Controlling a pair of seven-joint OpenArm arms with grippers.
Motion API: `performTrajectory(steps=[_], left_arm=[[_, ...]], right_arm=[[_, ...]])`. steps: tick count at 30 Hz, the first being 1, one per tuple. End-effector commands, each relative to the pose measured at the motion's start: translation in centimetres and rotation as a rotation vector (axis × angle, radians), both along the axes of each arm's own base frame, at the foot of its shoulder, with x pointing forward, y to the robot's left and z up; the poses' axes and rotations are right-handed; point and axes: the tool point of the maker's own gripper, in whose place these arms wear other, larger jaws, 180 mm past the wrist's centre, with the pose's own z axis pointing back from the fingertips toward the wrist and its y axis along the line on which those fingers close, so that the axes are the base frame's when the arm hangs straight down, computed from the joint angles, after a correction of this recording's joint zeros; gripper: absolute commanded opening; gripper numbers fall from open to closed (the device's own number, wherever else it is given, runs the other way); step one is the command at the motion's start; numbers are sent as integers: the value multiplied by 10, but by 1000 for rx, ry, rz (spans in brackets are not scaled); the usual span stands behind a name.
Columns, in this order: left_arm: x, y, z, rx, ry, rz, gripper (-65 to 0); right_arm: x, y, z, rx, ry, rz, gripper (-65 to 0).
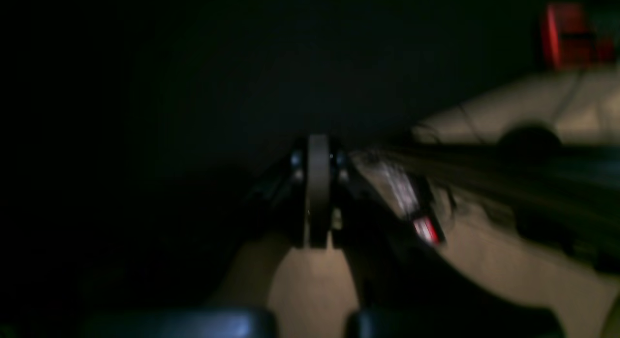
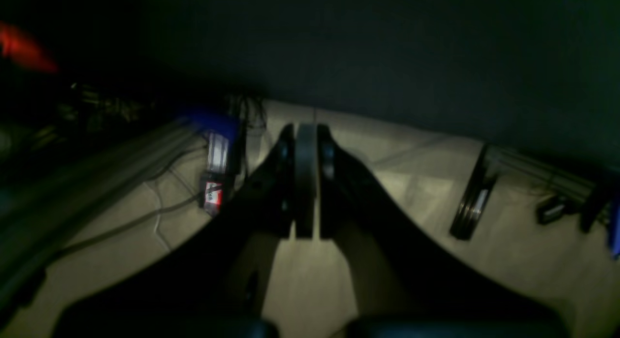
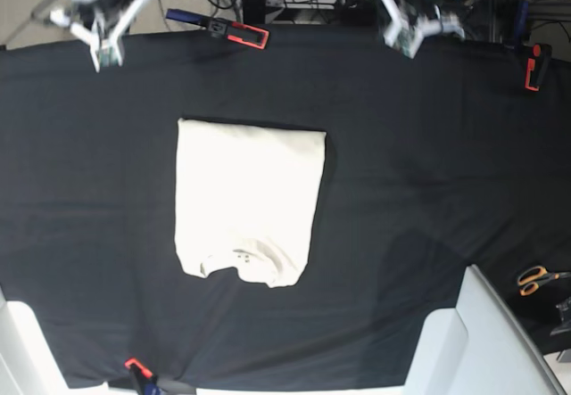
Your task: Fold the T-shirt properly
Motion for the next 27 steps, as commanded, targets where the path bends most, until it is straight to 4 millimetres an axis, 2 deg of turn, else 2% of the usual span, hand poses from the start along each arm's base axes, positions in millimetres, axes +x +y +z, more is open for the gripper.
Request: performTrajectory(steps=[1, 4, 7, 10, 12, 13, 16, 18, 20, 22, 24, 27], left_arm=[[-14, -9, -1, -25, 22, -19, -650], [-59, -17, -28, -26, 154, -49, -650], [-104, -15, -72, 10, 307, -76, -650], [-143, -2, -124, 89, 468, -82, -650], [-169, 11, -161, 165, 592, -88, -650], [-175, 19, -175, 200, 632, -88, -650], [-171, 32, -204, 231, 612, -88, -650], [-150, 35, -213, 218, 527, -89, -650], [-133, 39, -216, 211, 459, -95, -650], [-118, 40, -217, 204, 413, -90, -650], [-103, 35, -218, 199, 389, -89, -650], [-96, 36, -218, 206, 390, -88, -650]], right_arm=[[-14, -1, -1, -3, 26, -3, -644], [-54, 5, -19, 16, 149, -17, -644], [-103, 16, -55, 48, 352, -51, -644], [-144, 30, -95, 90, 543, -69, -644], [-163, 40, -125, 127, 644, -79, -644], [-179, 50, -140, 156, 706, -85, -644], [-214, 65, -177, 232, 836, -125, -642], [-222, 70, -191, 286, 824, -196, -642], [-211, 71, -199, 323, 717, -274, -642], [-186, 60, -206, 325, 560, -324, -642], [-174, 51, -208, 316, 477, -350, -642], [-173, 48, -208, 314, 469, -363, -642]])
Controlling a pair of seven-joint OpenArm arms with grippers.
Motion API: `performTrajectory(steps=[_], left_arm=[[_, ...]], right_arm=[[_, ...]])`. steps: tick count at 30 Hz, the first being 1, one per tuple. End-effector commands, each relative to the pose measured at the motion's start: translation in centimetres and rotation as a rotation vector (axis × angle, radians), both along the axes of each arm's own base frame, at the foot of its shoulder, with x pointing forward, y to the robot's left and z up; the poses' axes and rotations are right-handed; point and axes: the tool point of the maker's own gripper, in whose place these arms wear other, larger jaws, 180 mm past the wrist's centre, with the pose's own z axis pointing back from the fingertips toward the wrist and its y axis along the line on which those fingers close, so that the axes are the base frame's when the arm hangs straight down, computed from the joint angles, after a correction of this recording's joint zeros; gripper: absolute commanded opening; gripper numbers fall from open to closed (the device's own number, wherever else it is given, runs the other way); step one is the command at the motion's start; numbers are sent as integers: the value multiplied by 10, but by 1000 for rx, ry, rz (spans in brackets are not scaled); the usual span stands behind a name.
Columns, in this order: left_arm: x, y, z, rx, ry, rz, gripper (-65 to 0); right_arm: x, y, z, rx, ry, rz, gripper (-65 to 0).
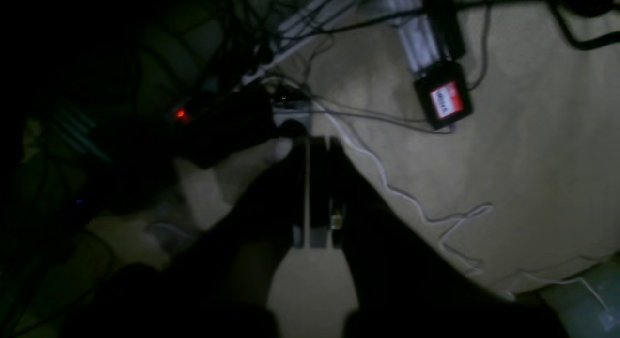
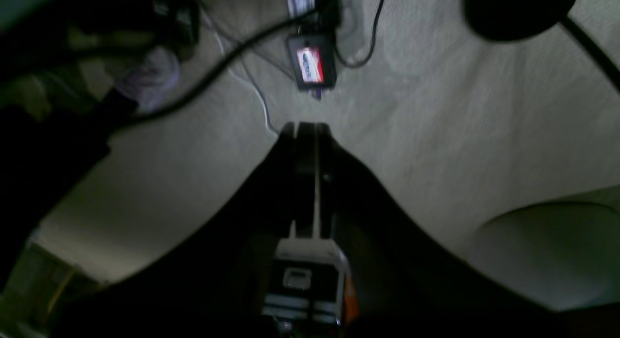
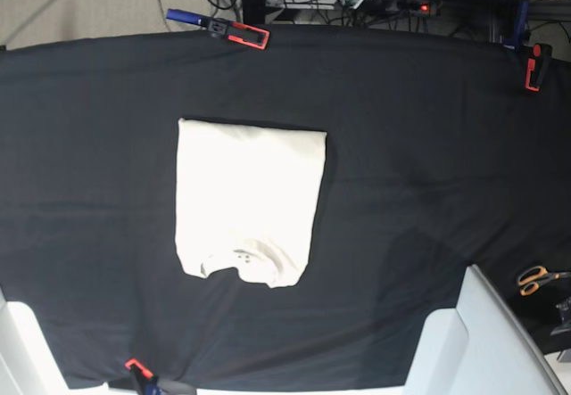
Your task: Fold the T-shirt properly
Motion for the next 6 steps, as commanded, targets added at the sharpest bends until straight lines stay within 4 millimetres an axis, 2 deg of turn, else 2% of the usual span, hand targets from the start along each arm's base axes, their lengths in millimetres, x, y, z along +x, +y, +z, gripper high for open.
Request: performTrajectory(steps=[1, 6], left_arm=[[-3, 9, 1, 13, 2, -6, -650], [3, 6, 1, 4, -12, -7, -650]], right_arm=[[-8, 3, 1, 11, 12, -2, -642], [-1, 2, 1, 7, -5, 0, -642]])
